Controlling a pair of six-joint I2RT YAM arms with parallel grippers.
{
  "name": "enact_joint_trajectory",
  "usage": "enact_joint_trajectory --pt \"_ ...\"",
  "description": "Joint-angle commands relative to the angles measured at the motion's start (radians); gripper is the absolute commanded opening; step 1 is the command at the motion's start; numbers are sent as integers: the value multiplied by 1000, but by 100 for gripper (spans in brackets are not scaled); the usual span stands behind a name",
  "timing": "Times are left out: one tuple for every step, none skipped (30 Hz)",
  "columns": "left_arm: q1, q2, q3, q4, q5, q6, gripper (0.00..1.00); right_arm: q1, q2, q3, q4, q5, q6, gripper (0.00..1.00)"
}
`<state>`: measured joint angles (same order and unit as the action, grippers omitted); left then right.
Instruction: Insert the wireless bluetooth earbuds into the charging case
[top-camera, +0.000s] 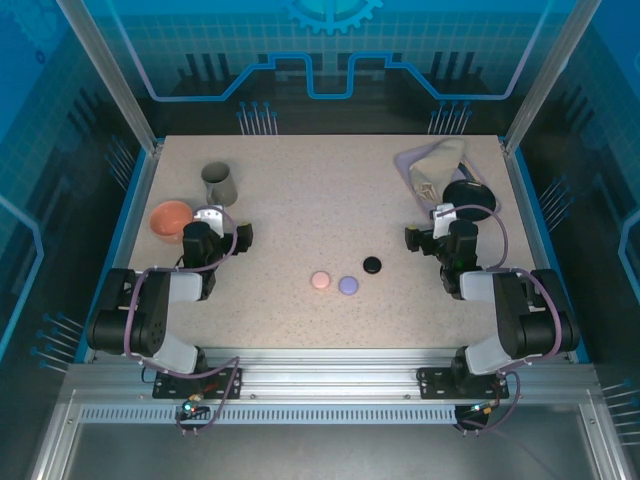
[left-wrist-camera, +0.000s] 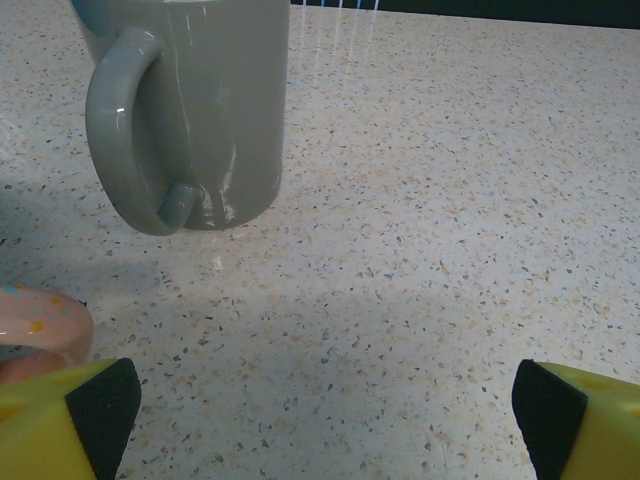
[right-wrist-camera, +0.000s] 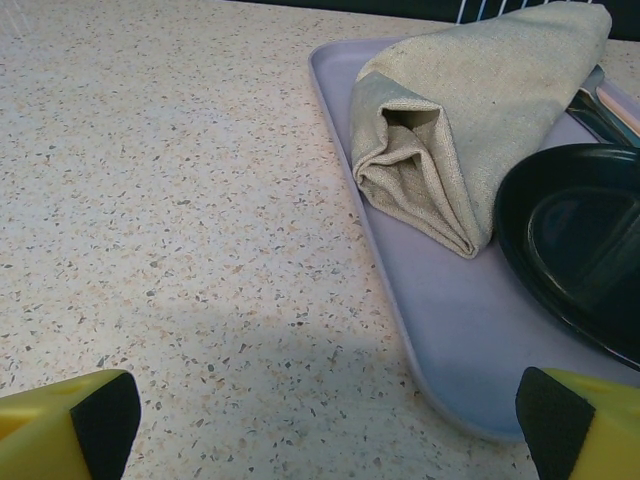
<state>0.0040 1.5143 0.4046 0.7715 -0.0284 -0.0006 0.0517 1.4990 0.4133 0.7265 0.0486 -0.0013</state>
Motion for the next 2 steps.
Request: enact_joint_trajectory --pt "9 0 13 8 17 -8 99 9 6 18 25 9 -9 100" --pt "9 0 13 8 17 -7 99 8 6 18 26 9 -9 100"
